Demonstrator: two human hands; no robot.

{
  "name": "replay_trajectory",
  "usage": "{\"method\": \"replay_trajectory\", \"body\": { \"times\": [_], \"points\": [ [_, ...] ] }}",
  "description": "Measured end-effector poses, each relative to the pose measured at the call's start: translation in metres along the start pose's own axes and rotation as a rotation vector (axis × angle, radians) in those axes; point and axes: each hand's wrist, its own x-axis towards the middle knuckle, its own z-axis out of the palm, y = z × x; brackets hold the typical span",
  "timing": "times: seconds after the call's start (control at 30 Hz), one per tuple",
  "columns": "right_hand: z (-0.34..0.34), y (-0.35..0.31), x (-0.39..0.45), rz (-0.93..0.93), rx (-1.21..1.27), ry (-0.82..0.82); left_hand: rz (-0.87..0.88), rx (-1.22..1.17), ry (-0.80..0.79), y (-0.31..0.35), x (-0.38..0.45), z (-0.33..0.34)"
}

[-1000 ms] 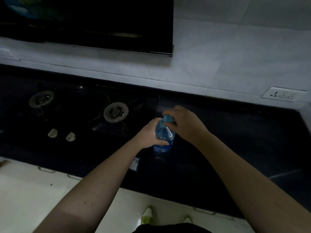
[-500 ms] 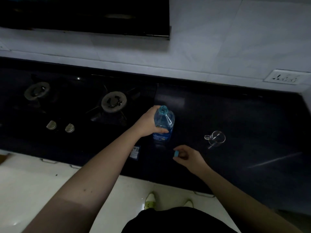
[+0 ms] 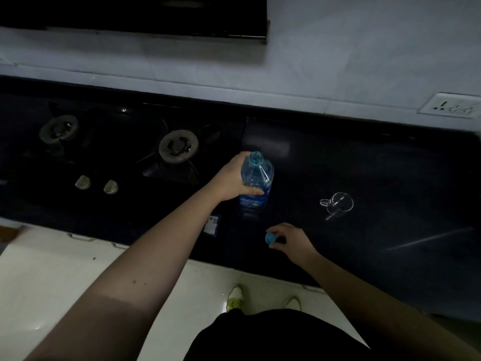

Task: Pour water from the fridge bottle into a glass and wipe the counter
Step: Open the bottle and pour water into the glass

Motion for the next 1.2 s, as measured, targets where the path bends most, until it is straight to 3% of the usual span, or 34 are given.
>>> {"method": "replay_trajectory", "body": {
  "times": [0.27,0.43,0.57,0.77,0.93,1.2],
  "points": [
    [0.003,0.005,0.002,0.064,-0.286,0.083,-0.012,-0.006,-0.010,-0.001,0.001,0.000],
    [0.000,0.006,-0.002,0.063,-0.325,0.052,-0.020,-0.014,-0.012,0.000,0.000,0.000],
    [-0.010,0.004,-0.002,0.045,-0.226,0.106,-0.029,-0.039,-0.012,0.002,0.000,0.000],
    [-0.034,-0.030,0.007,-0.018,0.137,0.439,-0.099,-0.207,-0.006,-0.002,-0.004,0.005],
    [-0.054,-0.067,0.013,-0.082,0.246,0.386,-0.143,-0.298,-0.070,-0.005,-0.009,0.006],
    [-0.066,-0.095,0.031,-0.117,0.110,0.275,-0.149,-0.207,-0.176,-0.010,-0.017,-0.003]
  ]
}}
